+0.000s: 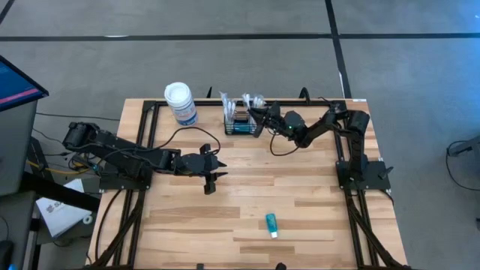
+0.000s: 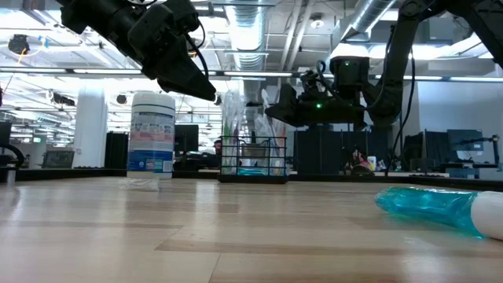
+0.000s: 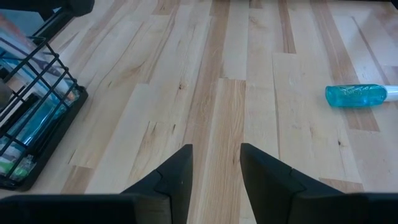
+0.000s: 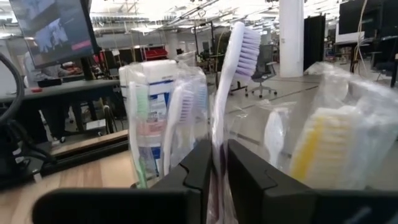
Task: Pick & Place toothbrushing station
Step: Put the purple toothbrush into the black wire organizer
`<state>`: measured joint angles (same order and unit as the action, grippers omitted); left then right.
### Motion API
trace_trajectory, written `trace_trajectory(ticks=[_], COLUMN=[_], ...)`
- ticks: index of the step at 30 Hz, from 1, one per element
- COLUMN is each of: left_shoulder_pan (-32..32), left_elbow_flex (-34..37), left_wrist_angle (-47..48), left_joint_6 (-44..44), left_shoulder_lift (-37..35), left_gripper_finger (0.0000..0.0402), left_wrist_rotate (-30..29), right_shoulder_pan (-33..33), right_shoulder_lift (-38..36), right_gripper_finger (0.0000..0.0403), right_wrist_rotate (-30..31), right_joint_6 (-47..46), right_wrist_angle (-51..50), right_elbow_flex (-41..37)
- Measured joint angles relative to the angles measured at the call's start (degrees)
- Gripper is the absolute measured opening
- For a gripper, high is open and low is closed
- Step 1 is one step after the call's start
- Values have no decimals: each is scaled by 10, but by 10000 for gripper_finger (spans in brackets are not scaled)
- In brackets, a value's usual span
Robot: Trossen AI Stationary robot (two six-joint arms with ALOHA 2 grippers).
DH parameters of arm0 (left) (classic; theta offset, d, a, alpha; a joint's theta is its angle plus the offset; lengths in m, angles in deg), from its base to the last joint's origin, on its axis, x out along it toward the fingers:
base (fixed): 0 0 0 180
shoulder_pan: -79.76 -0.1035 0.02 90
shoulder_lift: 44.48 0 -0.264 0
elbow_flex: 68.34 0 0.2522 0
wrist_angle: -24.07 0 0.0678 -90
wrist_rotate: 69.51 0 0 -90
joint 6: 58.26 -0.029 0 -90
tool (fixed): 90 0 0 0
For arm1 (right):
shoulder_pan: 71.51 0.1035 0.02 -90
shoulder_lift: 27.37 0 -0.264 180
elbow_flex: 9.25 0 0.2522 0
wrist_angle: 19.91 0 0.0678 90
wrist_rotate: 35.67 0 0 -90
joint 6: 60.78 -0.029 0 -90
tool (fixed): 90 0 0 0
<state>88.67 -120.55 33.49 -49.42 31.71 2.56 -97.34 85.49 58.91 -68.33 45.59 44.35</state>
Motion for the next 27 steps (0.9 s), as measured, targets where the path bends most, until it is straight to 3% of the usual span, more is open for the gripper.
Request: trace_trajectory(ticks=[13,27], left_shoulder_pan=[0,0], left_elbow_flex=[0,0], left_wrist_angle=[0,0], left_joint_6=[0,0], left_shoulder_lift=[0,0], left_gripper_finger=[127,127], left_wrist_rotate=[0,0], right_shoulder_pan=[-1,0], right_shoulder_lift=[0,0], right_gripper_finger=[71,73], right_wrist_rotate=[-17,-18], right_joint_6=[-7,-11], right_wrist_angle=[-24,-48], right_elbow_flex=[0,0])
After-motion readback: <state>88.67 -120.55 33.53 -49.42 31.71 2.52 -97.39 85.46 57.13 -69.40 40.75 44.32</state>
